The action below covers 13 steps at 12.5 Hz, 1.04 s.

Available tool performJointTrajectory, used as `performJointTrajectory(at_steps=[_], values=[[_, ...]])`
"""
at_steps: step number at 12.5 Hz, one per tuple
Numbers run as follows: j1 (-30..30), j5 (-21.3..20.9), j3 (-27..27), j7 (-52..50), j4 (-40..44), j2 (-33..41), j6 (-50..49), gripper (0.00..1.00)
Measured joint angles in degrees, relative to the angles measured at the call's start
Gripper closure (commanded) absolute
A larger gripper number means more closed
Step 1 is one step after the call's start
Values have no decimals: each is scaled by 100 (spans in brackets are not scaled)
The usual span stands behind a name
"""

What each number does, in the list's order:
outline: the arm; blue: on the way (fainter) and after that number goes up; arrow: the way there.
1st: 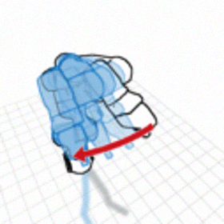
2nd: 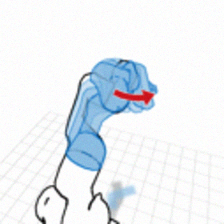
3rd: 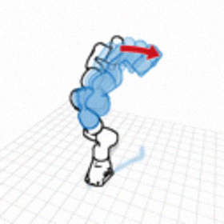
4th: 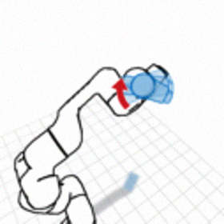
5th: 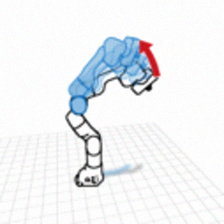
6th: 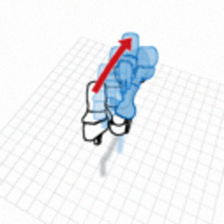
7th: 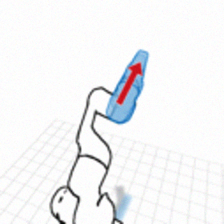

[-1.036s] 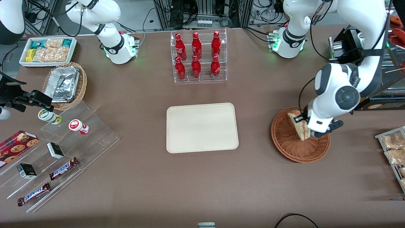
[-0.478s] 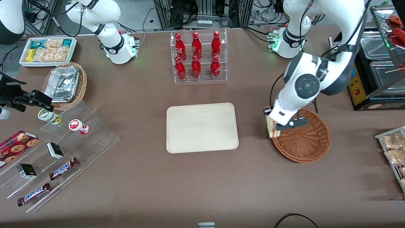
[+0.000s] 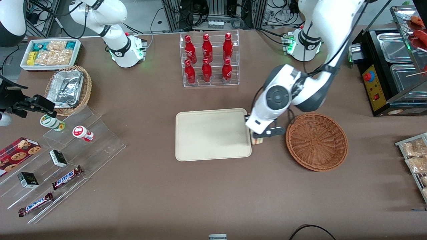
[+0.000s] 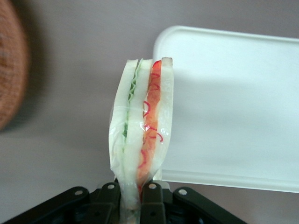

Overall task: Place sandwich from basket to tray
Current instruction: 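Carry the sandwich over the cream tray with the left gripper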

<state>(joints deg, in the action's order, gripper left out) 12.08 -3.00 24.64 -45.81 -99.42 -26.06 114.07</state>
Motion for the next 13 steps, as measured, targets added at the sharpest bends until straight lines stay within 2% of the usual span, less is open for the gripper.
performJointTrajectory(at_steps=[5,9,13], values=[[875,-707,-4,-1367,1151,-1052,6,100],[1369,-904,-12,-1980,1835,-1572,23,100],[1714,-1016,-77,-2339,2026,-1864,355,100]])
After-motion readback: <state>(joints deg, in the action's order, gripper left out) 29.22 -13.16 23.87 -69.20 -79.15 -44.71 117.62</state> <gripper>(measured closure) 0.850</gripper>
